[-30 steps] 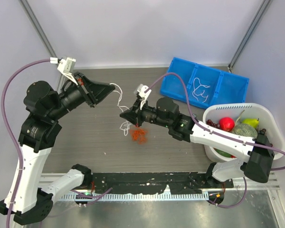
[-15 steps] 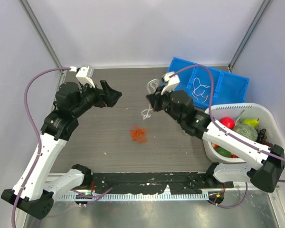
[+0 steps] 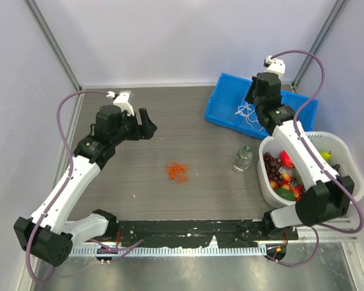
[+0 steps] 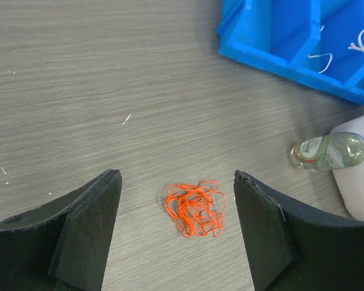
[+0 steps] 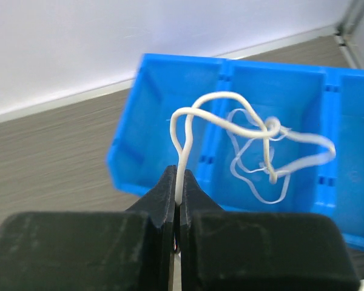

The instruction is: Untangle the cables

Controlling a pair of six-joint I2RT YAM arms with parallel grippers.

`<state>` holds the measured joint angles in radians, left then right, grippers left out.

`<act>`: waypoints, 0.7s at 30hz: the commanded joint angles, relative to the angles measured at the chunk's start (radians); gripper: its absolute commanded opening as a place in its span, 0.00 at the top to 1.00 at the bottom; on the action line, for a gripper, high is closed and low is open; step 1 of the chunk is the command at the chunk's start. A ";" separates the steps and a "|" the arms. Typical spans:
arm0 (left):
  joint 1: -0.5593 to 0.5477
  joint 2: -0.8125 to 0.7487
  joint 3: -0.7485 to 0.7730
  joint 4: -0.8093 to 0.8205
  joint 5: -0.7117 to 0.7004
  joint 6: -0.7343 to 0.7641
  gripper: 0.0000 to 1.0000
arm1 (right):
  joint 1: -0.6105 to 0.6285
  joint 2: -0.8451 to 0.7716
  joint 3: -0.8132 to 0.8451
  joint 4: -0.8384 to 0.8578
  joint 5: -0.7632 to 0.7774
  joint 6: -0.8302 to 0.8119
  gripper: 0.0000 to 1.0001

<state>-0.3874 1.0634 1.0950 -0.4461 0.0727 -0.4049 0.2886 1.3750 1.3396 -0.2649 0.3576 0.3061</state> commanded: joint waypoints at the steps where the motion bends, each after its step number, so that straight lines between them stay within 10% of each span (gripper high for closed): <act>1: 0.012 0.021 -0.007 0.020 0.030 0.023 0.22 | -0.106 0.119 0.072 -0.013 0.081 -0.076 0.99; 11: 0.012 0.006 -0.044 0.067 0.098 0.006 0.22 | -0.137 0.452 0.248 -0.086 0.219 -0.203 0.99; 17: 0.015 0.001 -0.053 0.070 0.095 0.008 0.23 | -0.138 0.592 0.427 -0.284 0.228 -0.128 0.49; 21: 0.021 0.010 -0.053 0.075 0.107 0.003 0.23 | -0.120 0.541 0.408 -0.309 0.221 -0.111 0.44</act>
<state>-0.3771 1.0889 1.0431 -0.4297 0.1543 -0.4068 0.1551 1.9942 1.7039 -0.5148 0.5564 0.1638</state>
